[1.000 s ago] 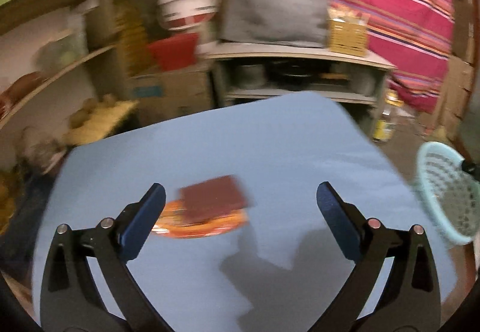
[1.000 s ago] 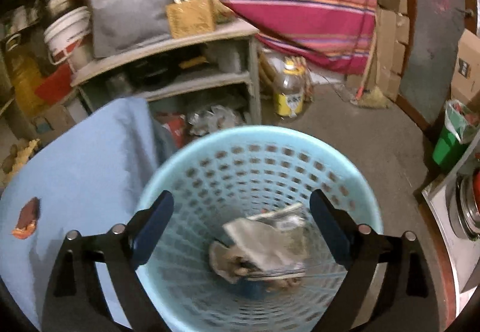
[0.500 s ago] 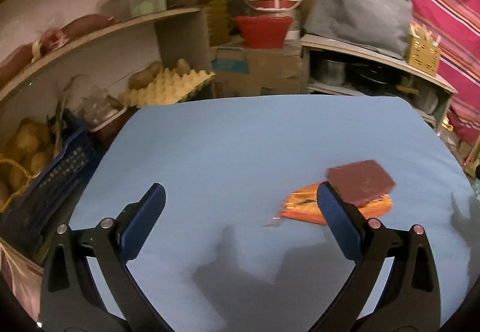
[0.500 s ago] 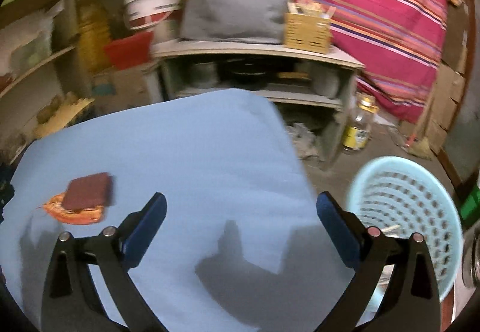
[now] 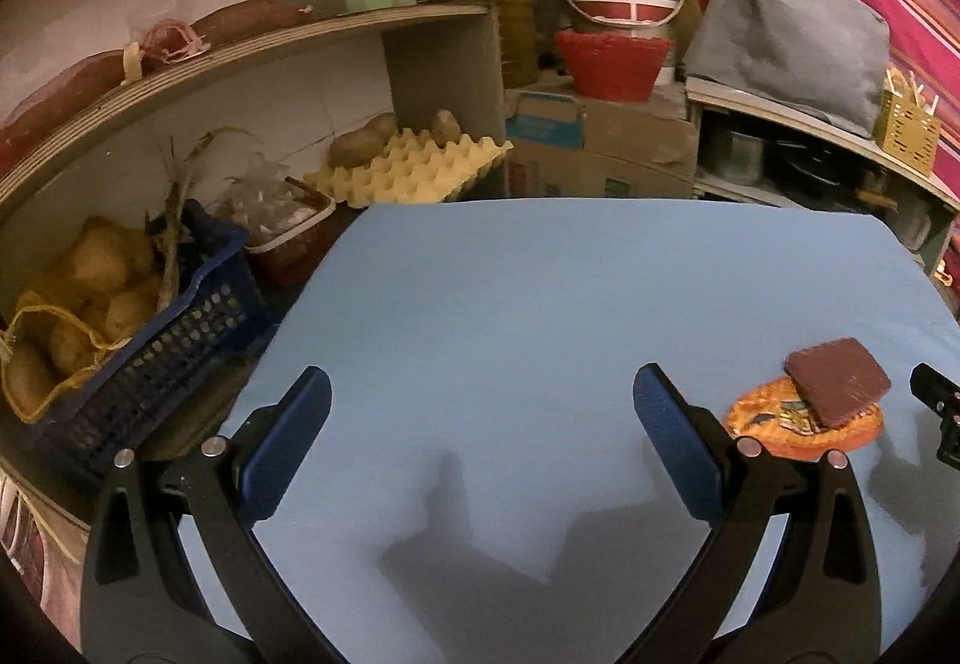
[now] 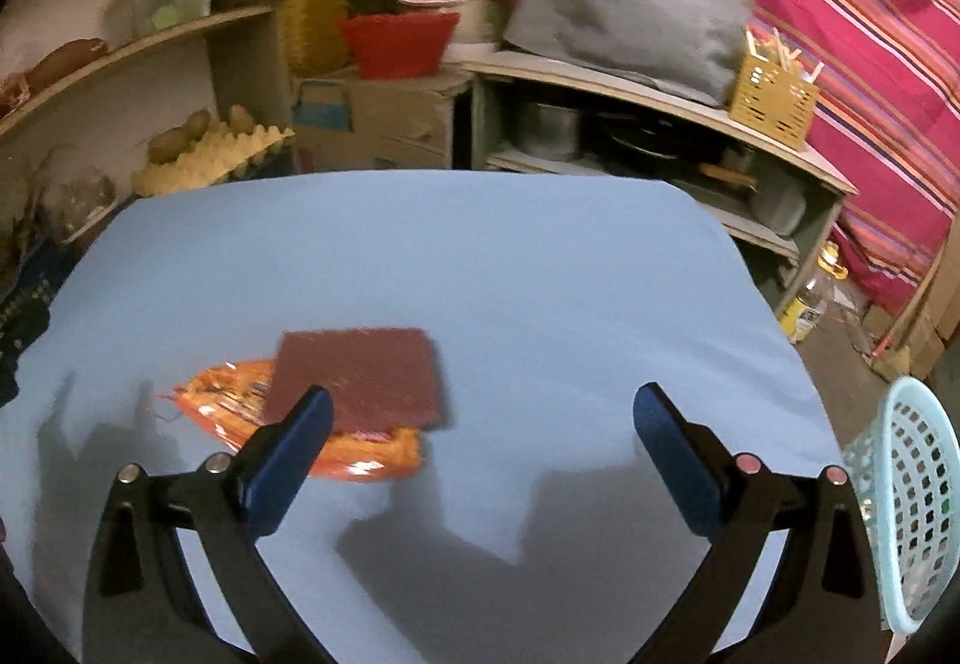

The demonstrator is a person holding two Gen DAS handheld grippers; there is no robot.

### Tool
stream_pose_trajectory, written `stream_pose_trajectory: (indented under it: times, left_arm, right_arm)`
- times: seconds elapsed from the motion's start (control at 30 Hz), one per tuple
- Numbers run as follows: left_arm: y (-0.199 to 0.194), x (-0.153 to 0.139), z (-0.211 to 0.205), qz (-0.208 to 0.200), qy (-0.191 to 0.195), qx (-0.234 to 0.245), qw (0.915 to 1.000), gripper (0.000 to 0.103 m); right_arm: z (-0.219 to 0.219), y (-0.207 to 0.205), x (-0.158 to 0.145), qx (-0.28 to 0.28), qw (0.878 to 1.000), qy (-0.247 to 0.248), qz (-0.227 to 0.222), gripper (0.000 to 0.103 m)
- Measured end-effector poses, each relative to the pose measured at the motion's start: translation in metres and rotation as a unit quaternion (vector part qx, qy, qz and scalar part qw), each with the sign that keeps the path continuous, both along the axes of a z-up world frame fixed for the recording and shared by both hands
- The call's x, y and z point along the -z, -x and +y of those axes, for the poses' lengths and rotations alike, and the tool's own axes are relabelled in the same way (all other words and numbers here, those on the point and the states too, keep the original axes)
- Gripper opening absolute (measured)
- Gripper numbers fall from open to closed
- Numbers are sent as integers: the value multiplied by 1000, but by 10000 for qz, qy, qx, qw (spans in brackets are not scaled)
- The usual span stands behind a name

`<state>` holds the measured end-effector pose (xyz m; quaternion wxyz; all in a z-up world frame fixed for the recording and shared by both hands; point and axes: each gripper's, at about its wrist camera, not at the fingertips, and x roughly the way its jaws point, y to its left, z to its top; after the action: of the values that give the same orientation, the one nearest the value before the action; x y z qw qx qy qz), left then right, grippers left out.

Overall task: Collect trash
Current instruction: 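Grasp the brown scouring pad with the right tool, then grasp the orange snack bag with the left tool while right holds the pad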

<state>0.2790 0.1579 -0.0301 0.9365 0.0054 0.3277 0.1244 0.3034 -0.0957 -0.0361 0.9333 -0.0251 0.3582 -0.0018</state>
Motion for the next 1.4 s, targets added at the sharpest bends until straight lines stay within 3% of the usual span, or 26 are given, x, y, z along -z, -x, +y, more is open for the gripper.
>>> stream_pose_trajectory:
  times: [0.1,0.33,0.6,0.73,0.8,0.87,1.07,1.2,1.4]
  left_arm:
    - [-2,-1,9,-41,88,-124,9999,98]
    - [-2,6,28,47,733,-418,9964,98]
    - [-3,9,21,43,497,-390,9980,98]
    - [-6,8,10,40,428,-314,9986,98]
    - [-9,8,3,73,494,-248,9984,98]
    - [-12,8,-6,106,565,-176,9982,98]
    - [-21,13,-49,258,533,312,9978,98]
    - [-26,19,-76,418,664,589,9952,98]
    - [-36,32,-128,704,826,1057,9885,98]
  right_arm:
    - [14,-3,1,-38,9999,-84,62,98]
    - [40,-24,26,-192,9987,24,467,98]
    - [47,-39,45,-186,9971,83,732,98]
    - [45,-39,41,-261,9980,0,582,97]
    - [43,-38,39,-340,9981,-4,518,83]
    - [40,-38,38,-402,9976,-72,553,82]
    - [12,-31,25,-315,9983,-295,398,81]
    - [-29,-23,5,-18,9986,-494,209,81]
    - [-90,-15,1,421,9967,-647,254,81]
